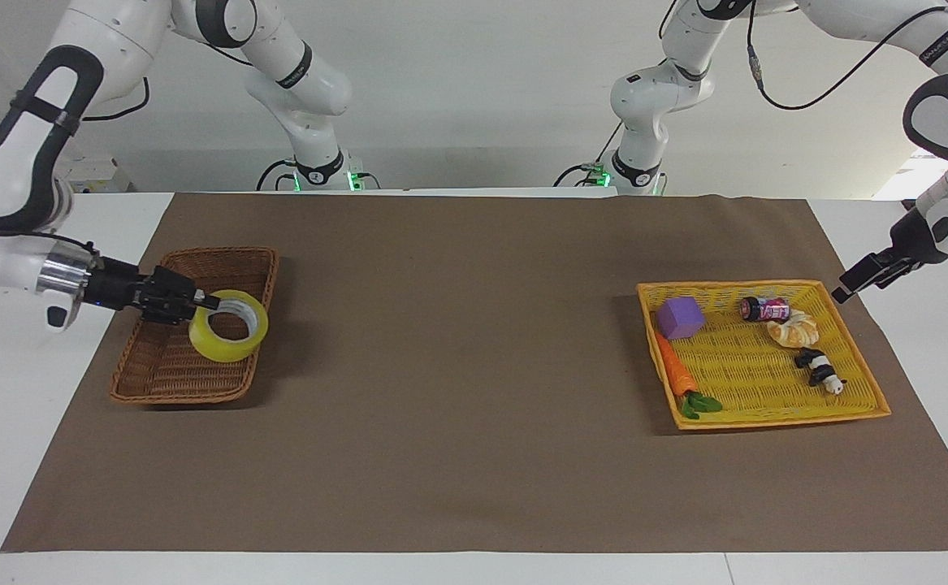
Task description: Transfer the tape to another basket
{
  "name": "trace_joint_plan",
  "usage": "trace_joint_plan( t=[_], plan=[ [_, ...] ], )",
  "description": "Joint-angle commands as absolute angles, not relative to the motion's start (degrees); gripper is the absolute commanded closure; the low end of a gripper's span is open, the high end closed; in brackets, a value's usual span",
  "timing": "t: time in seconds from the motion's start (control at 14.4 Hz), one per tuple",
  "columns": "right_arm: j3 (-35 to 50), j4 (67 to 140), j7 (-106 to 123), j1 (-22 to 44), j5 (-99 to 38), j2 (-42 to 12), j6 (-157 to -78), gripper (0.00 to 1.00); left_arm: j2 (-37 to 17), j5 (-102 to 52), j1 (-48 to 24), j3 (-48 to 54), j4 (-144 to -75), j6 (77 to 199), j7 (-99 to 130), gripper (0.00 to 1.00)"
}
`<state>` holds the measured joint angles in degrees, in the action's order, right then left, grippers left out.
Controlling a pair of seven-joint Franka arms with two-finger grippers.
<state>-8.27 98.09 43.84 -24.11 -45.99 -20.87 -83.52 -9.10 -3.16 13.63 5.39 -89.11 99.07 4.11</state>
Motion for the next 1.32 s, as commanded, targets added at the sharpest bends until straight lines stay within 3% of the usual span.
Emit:
trace_joint_plan(
  t=[0.0, 0.14, 0.49, 0.9, 1.04, 1.11, 1.18, 1.25],
  plan=[
    [-7.3, 97.9, 47.5, -27.2, -42.1, -21.0, -80.8, 1.00, -5.8, -0.4, 10.0, 5.7, -88.6, 94.2, 3.8, 0.00],
    [-7.3, 100.0, 47.6, -27.2, -41.7, -20.4, -80.7, 1.00, -5.0, 2.4, 4.1, 5.8, -86.8, 89.1, 4.0, 0.00],
    [-7.3, 103.8, 51.7, -27.3, -40.3, -21.3, -84.1, 1.00, -1.7, 2.1, -0.3, 2.8, -83.0, 82.4, 4.2, 0.00],
    [-7.3, 105.6, 52.8, -26.9, -39.6, -21.7, -87.3, 0.99, 0.7, 2.3, -0.4, 0.1, -85.4, 84.5, 3.8, 0.00],
    [-7.3, 105.3, 52.8, -26.7, -38.2, -21.7, -87.9, 0.94, 0.7, 2.3, -0.3, 0.1, -85.6, 84.5, 3.9, 0.00],
    [-7.3, 105.3, 52.8, -26.6, -37.8, -21.8, -88.6, 0.90, 0.6, 2.1, 0.3, 0.1, -85.5, 84.6, 3.9, 0.00],
    [-7.3, 105.2, 52.9, -26.6, -37.1, -21.8, -89.0, 0.79, 0.5, 1.8, 0.4, 0.2, -85.4, 84.7, 4.0, 0.00],
    [-7.3, 104.9, 53.1, -26.5, -36.3, -21.9, -90.2, 0.48, 0.4, 1.8, 0.1, 0.2, -85.9, 84.8, 4.0, 0.00]
  ],
)
